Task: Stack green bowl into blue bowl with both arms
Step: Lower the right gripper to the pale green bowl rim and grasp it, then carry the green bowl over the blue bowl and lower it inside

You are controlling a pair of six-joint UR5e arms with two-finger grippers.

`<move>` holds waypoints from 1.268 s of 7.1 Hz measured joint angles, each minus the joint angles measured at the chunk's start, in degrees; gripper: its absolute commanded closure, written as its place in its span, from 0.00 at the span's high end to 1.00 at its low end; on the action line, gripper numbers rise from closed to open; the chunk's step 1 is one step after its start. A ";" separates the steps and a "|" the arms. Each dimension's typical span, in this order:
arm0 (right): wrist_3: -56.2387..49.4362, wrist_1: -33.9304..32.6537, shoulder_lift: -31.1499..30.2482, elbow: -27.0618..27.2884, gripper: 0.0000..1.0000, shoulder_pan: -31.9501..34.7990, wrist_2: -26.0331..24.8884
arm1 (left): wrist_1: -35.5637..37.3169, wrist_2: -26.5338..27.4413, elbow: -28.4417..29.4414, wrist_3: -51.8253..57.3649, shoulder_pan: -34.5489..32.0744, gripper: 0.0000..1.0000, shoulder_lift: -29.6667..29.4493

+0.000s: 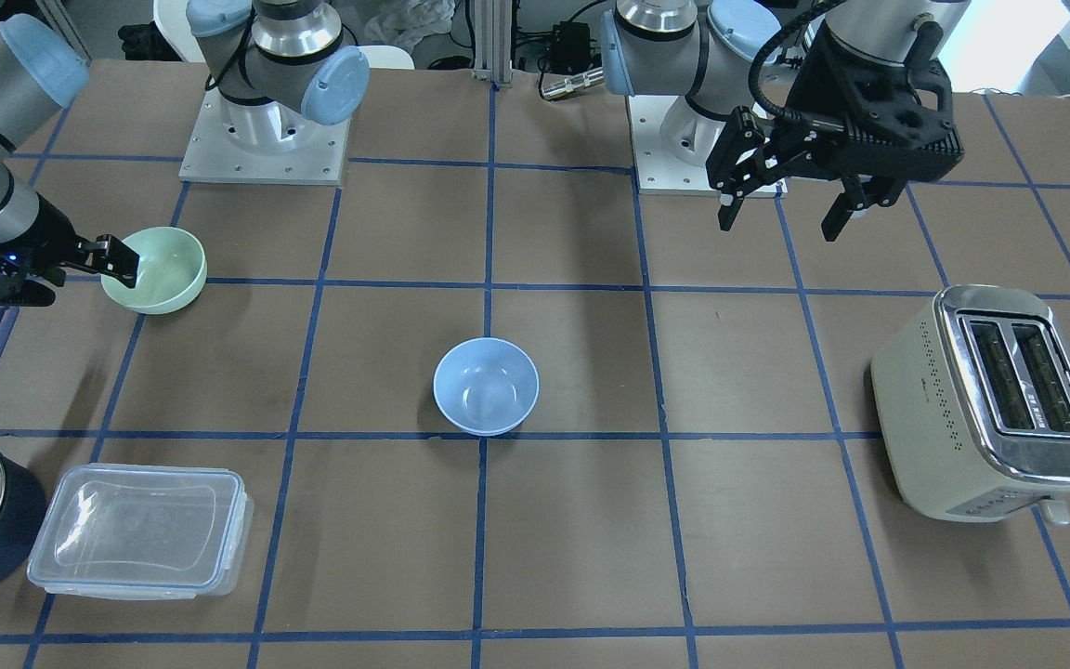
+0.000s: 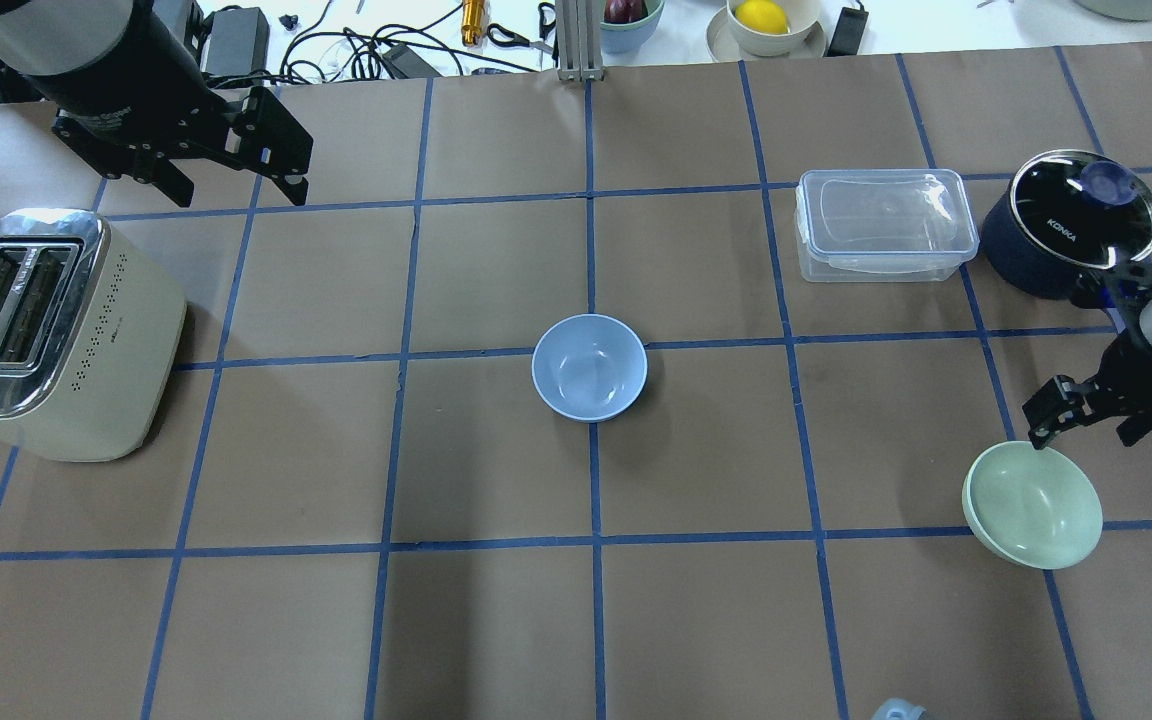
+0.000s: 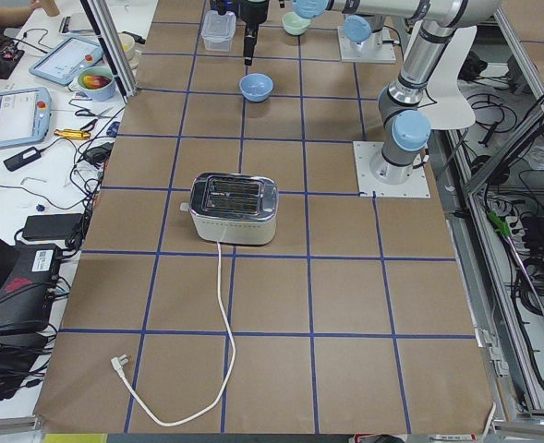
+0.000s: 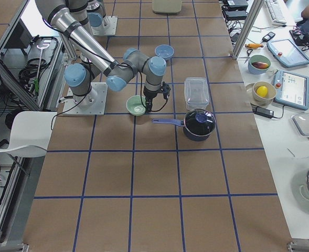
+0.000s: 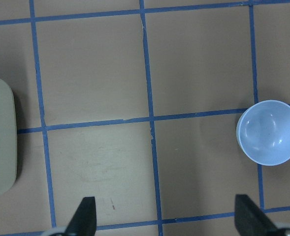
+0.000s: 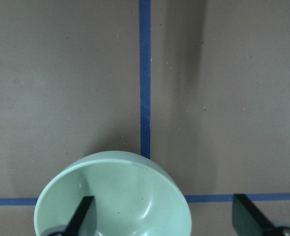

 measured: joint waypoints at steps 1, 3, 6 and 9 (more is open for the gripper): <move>-0.99 -0.47 -0.19 1.81 0.59 -1.03 -1.12 | 0.03 -0.02 -0.18 -0.13 0.03 1.00 0.33; -6.45 -0.39 -0.13 3.56 0.22 -2.53 -2.51 | -0.01 -0.03 -0.70 -0.18 0.03 1.00 0.94; -9.85 -2.18 -0.04 5.24 0.00 -3.38 -3.73 | 0.08 -0.26 -0.95 -0.25 -0.01 1.00 0.81; -8.34 -1.92 -0.58 3.62 0.00 -2.34 -2.94 | 0.22 -0.30 -0.97 -0.40 -0.05 1.00 0.66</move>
